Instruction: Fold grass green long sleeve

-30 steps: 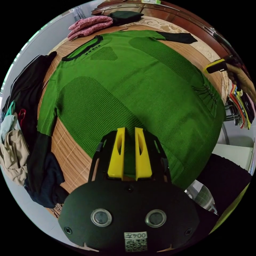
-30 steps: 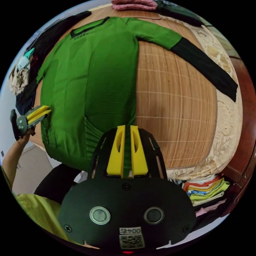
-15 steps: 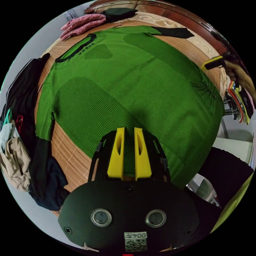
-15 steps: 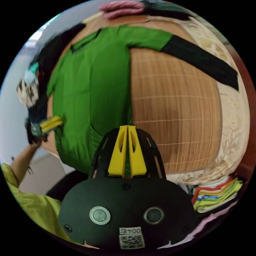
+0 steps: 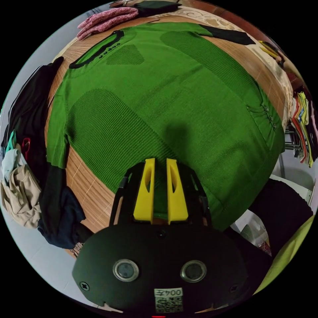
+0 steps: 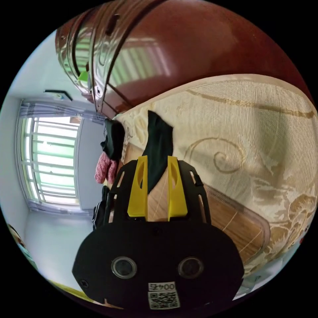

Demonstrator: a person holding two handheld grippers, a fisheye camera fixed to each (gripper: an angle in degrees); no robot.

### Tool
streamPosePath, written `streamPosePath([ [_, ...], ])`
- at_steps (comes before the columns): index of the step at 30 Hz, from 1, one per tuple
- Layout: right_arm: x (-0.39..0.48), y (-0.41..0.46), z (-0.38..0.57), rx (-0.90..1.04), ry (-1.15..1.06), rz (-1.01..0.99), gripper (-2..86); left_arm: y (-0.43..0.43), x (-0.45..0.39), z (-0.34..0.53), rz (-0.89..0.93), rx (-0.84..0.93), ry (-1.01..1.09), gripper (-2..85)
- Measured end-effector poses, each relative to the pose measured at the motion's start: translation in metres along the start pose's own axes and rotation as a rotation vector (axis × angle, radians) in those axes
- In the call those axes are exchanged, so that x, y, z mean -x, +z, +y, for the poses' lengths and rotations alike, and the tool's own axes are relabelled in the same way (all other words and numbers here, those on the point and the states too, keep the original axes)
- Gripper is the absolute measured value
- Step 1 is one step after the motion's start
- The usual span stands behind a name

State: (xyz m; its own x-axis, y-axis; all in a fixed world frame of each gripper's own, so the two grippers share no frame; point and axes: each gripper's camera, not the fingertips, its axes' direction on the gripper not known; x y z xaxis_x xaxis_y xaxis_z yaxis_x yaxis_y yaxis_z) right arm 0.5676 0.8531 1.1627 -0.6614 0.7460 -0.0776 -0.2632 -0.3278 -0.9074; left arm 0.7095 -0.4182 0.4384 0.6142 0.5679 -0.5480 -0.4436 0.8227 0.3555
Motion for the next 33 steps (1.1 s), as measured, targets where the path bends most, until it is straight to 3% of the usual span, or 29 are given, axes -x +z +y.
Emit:
streamPosePath([
  [8, -0.015, -0.004, -0.043, -0.034, 0.056, -0.030, 9.6, 0.000, 0.019, 0.002, 0.006, 0.032, -0.028, 3.3],
  [16, -0.015, 0.000, -0.042, -0.027, 0.054, -0.076, 9.3, -0.017, 0.049, 0.020, 0.201, -0.054, -0.175, 0.9],
  [24, -0.005, 0.026, -0.029, -0.017, 0.021, -0.068, 9.0, -0.009, 0.058, 0.030, 0.287, -0.069, -0.182, 0.7],
  [33, 0.029, 0.087, 0.002, 0.043, -0.079, 0.089, 3.3, 0.009, 0.079, 0.049, 0.404, -0.076, -0.229, 0.7],
])
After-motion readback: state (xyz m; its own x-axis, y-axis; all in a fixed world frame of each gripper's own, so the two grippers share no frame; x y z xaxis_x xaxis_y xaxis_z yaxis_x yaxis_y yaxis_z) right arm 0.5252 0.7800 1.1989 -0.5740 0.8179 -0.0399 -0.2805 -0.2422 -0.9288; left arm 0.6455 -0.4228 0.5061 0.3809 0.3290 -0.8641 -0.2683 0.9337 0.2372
